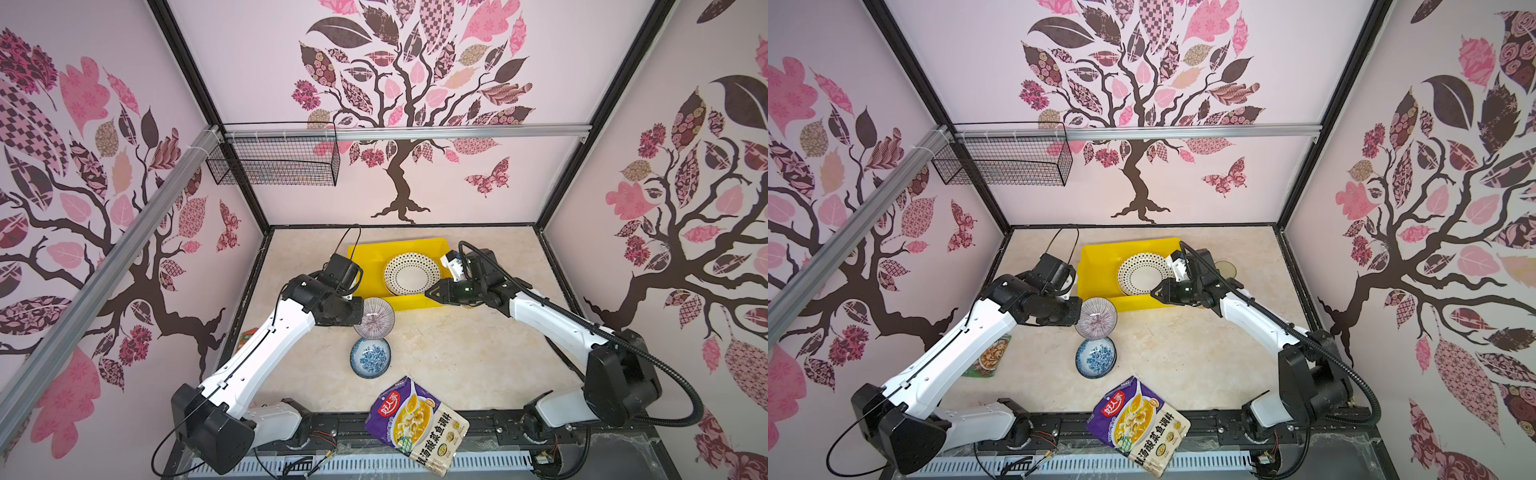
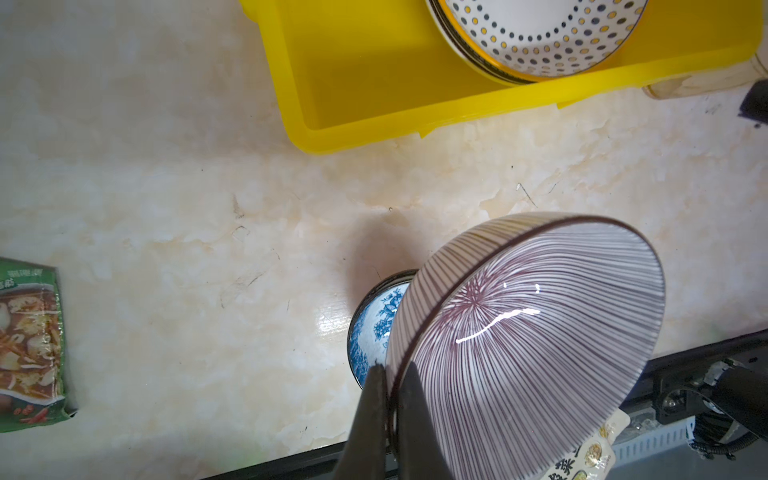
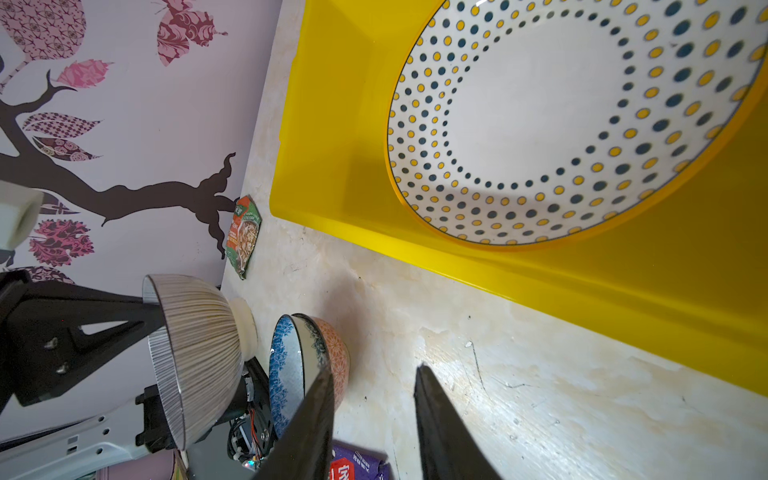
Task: Place the mixed dishes into the plastic bin
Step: 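Lift the purple-striped bowl off the stack and carry it toward the bin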
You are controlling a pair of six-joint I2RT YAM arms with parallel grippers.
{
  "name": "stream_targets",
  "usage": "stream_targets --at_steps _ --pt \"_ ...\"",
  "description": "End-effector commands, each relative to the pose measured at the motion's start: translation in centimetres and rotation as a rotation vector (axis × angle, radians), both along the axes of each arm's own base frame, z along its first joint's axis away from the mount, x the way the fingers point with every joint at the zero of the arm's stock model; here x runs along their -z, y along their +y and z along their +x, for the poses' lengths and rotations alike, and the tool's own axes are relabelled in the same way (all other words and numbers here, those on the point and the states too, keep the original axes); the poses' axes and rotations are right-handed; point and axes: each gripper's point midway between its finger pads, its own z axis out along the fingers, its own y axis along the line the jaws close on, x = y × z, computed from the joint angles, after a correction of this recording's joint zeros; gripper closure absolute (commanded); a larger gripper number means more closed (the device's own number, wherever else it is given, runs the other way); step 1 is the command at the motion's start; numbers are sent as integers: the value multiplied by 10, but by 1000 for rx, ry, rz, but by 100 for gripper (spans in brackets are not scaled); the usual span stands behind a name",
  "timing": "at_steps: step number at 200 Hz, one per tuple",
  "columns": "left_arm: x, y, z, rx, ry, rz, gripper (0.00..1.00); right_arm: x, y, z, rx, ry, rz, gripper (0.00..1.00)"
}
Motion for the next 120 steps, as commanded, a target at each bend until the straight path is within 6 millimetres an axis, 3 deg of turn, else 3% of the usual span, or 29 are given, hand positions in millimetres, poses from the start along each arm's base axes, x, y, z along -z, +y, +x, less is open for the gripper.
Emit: stream_targets --at_steps 1,91,120 --pt "-23 0 18 -1 -78 -19 100 -16 2 -6 -22 -41 29 64" --pt "-23 4 52 -33 -116 -40 100 -20 2 -8 -23 -44 34 64" --pt "-27 -3 67 -20 -131 -54 100 -20 1 -8 -17 -42 31 64"
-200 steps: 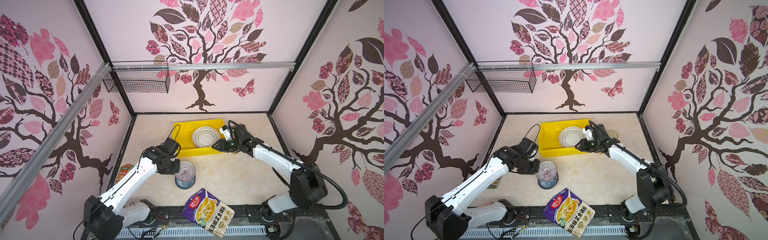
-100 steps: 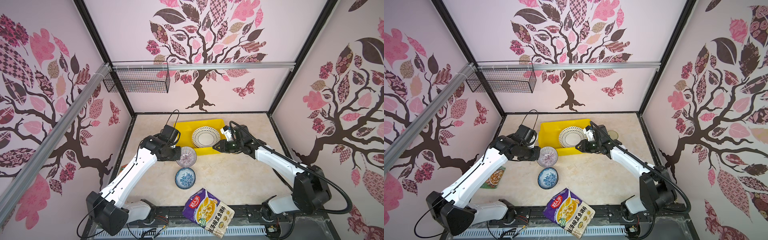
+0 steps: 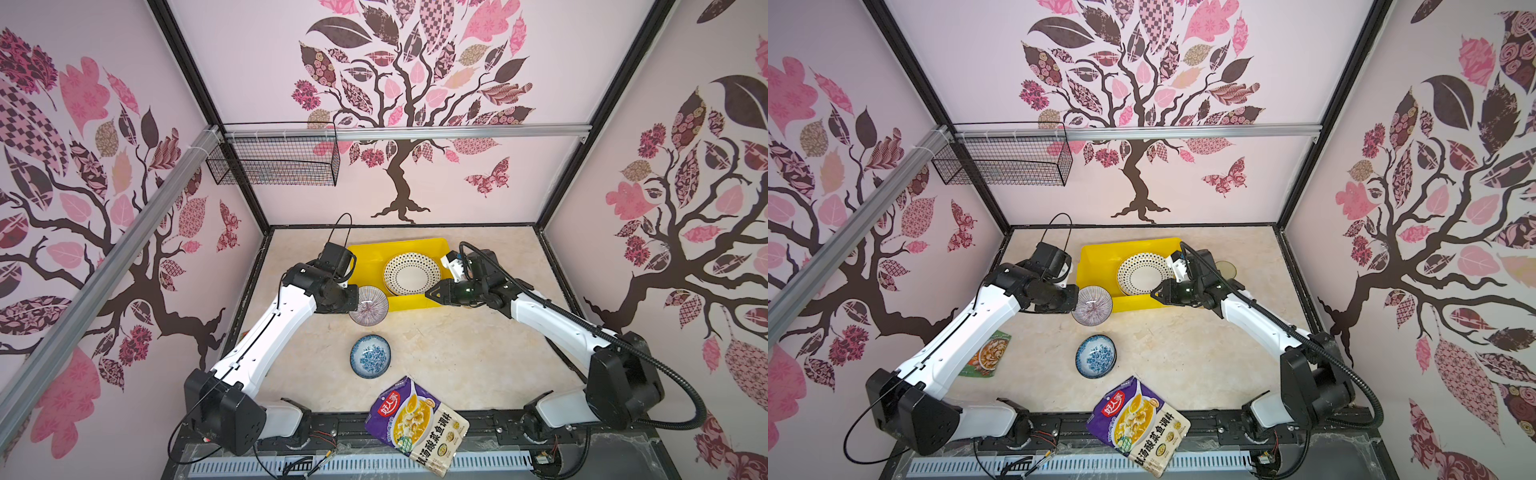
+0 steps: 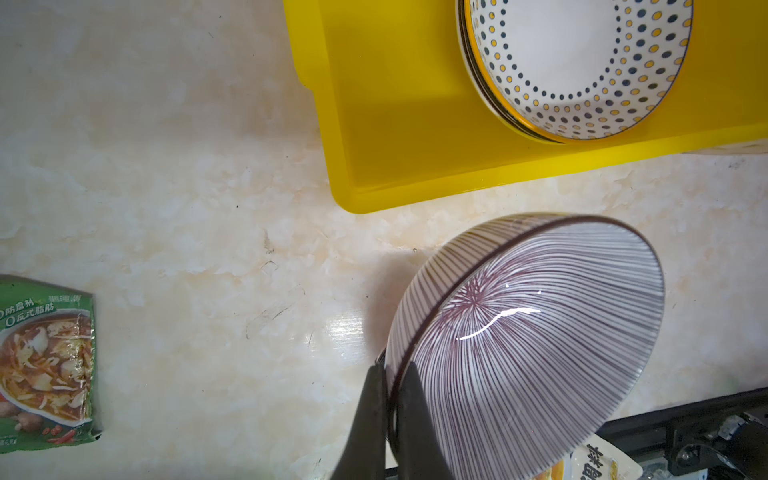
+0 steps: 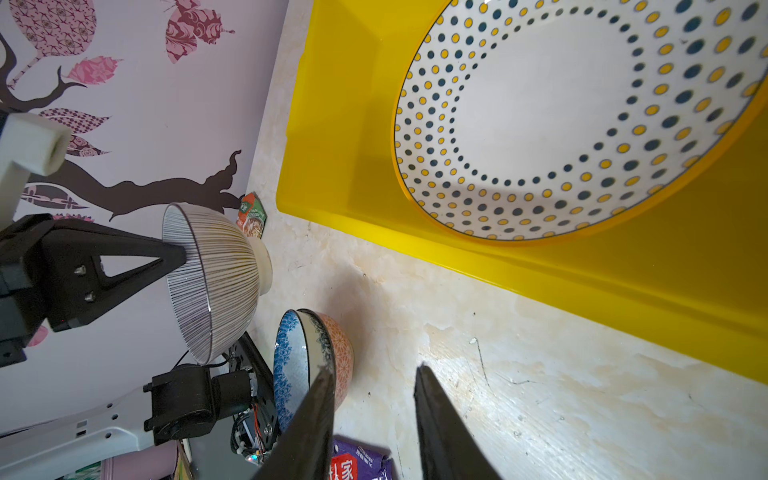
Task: Place the mixed dishes into the plastic bin
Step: 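Lift the purple-striped bowl off the stack and carry it toward the bin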
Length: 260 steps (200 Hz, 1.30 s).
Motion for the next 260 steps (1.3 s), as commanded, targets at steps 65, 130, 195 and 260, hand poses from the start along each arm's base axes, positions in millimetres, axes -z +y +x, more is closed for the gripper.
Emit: stream_targets --at_steps 65,130,195,260 --pt "-29 -35 58 44 -131 -101 100 -18 -9 -4 28 -74 -24 64" --pt "-22 -49 84 60 -122 -111 100 -21 -26 2 75 -135 -125 64" --pt "-22 -59 106 69 -123 -110 100 -18 -26 9 84 -143 -139 63" --pt "-19 -68 130 80 -132 -93 100 -18 -28 11 87 -154 -167 62"
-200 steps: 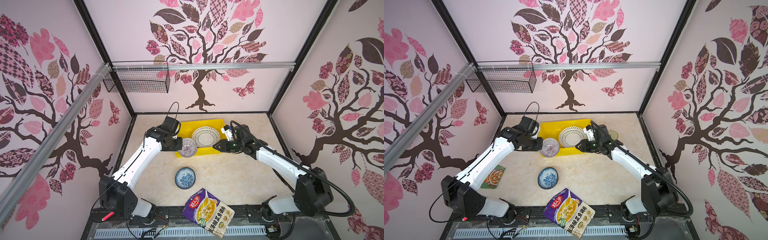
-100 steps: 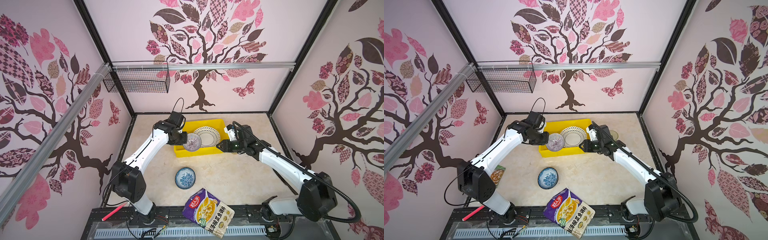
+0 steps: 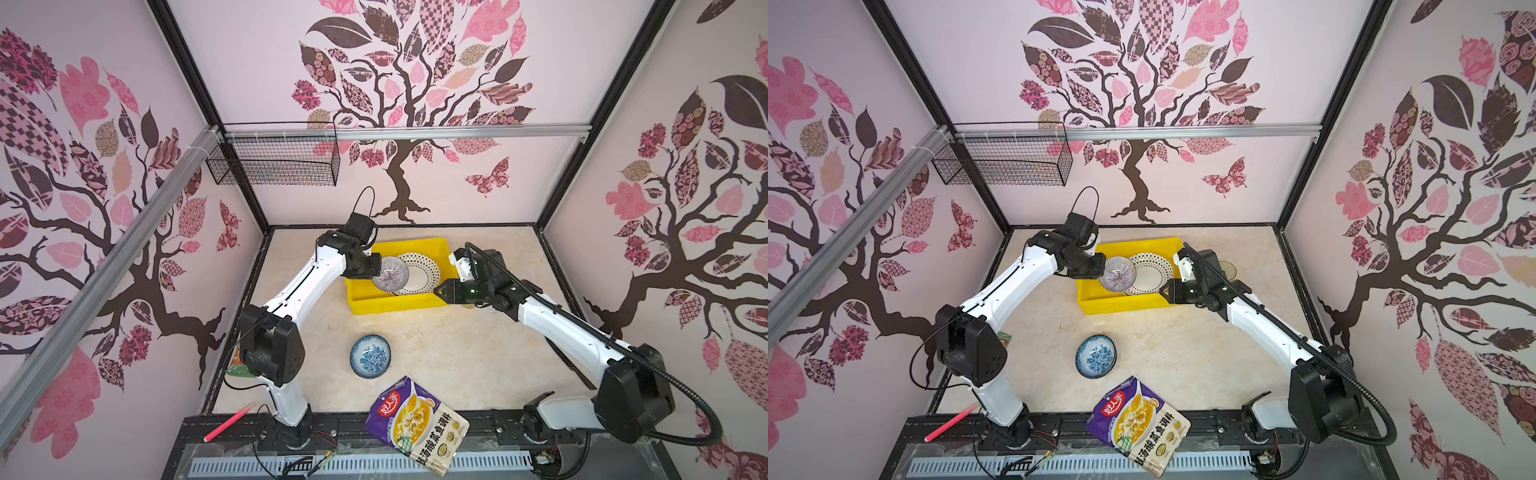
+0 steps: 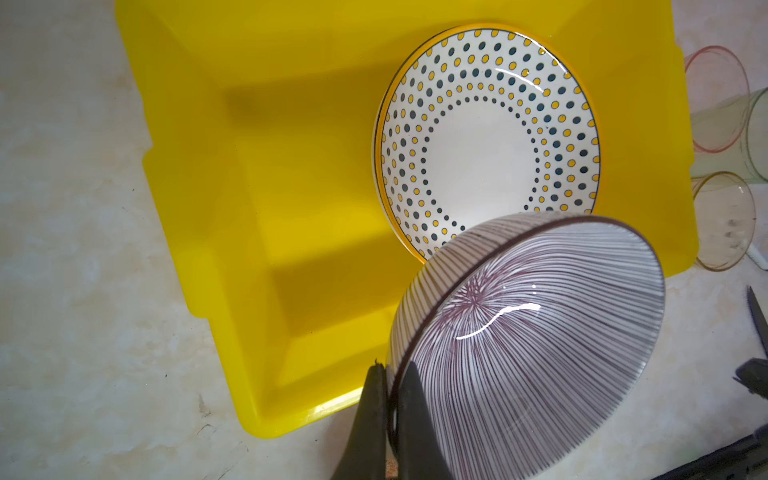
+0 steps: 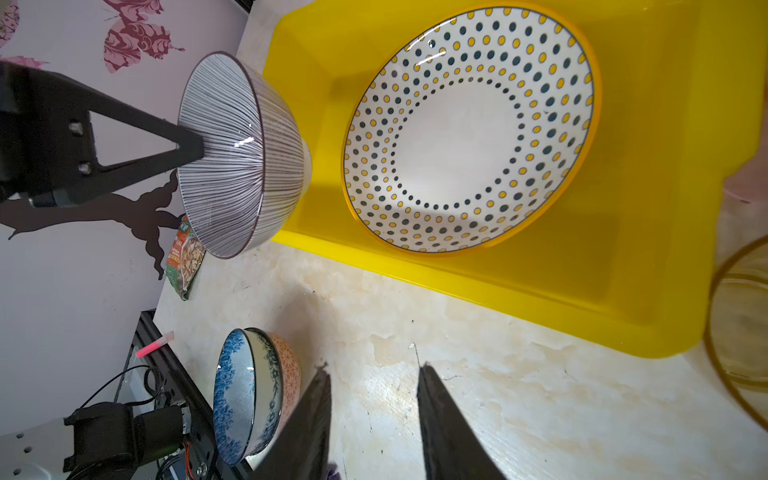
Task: Place the mixed dishes into the plastic bin
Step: 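Lift the purple-striped bowl off the stack and carry it toward the bin, then lower the purple-striped bowl onto the dotted plate in the bin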
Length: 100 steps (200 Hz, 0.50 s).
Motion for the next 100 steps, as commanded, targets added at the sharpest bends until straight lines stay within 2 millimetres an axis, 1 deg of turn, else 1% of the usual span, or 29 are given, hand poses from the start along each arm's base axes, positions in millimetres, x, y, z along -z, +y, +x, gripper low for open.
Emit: stream_targets --at_steps 1,58,100 --pt "-23 -9 20 14 -81 -31 100 -13 -1 3 2 -36 -17 62" --pt "-18 -19 37 23 -77 -43 100 -11 -3 4 16 -32 -28 62" --pt "-10 -29 47 29 -69 -59 100 -11 -6 2 31 -29 -32 62"
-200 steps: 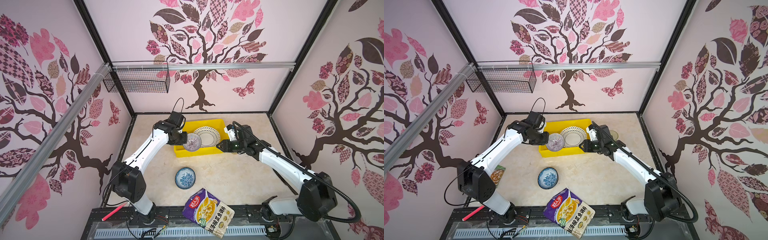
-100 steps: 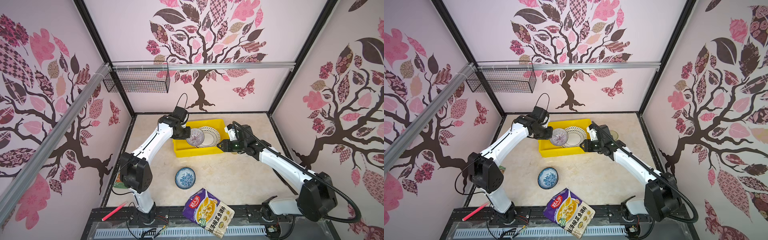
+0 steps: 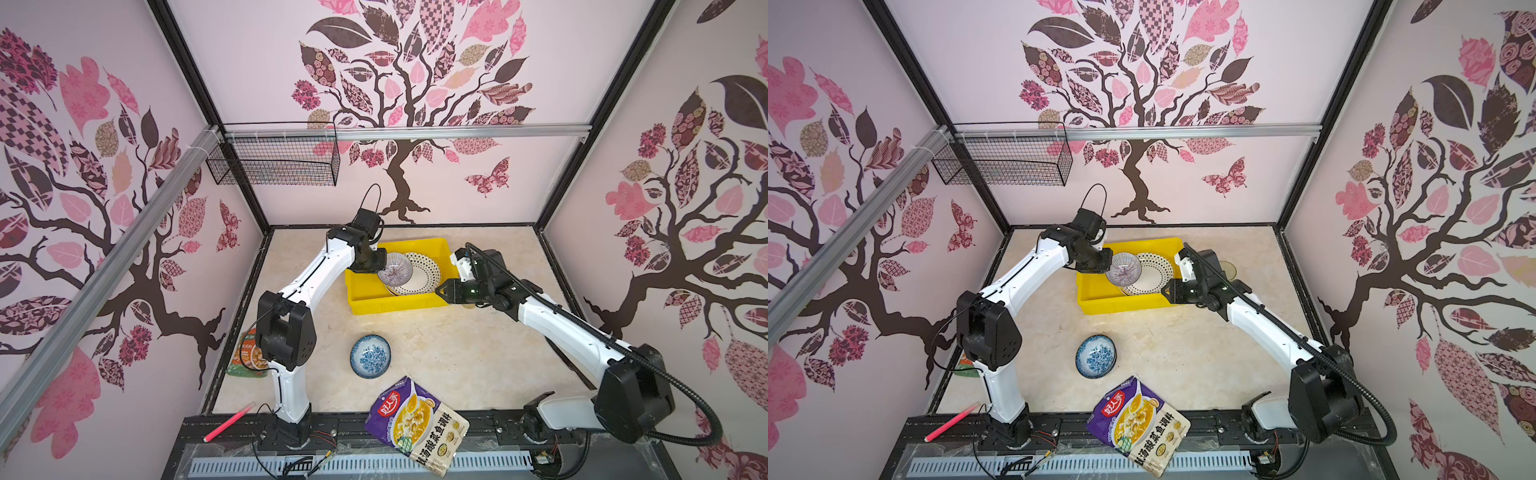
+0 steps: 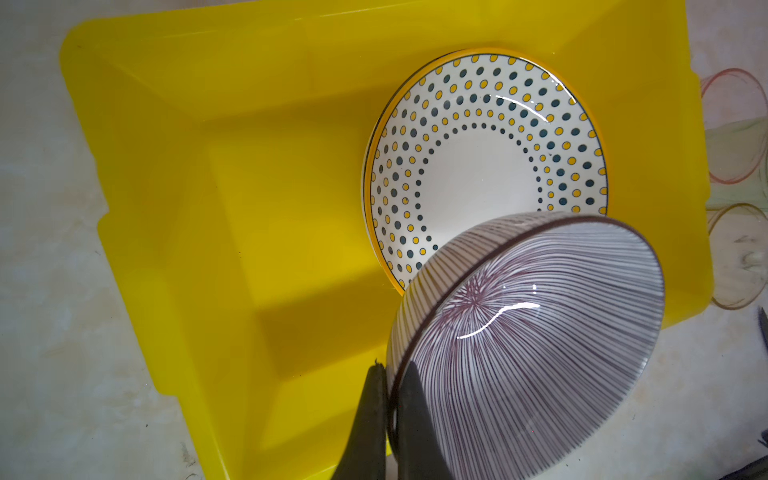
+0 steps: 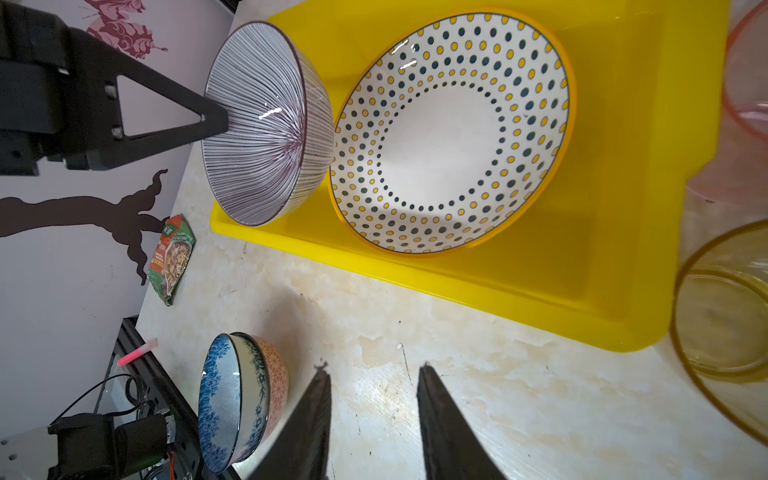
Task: Place the mixed dishes into the plastic bin
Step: 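Lower the purple-striped bowl onto the dotted plate in the bin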
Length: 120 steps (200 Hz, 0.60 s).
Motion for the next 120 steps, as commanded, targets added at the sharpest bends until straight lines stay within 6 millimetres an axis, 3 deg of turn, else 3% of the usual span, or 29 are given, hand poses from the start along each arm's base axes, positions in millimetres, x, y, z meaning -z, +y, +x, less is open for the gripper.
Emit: stream_targets --at_steps 1,75,81,120 --pt "-25 -15 20 20 -82 -63 100 -15 -1 1 11 -28 -2 62" --pt "-3 -27 33 23 -61 -52 100 -15 -2 1 21 -22 0 62" --pt "-14 -30 38 22 -89 -65 100 -15 -2 1 22 -22 1 62" --pt "-7 -36 48 19 -87 -69 100 -16 -1 0 20 -19 6 63"
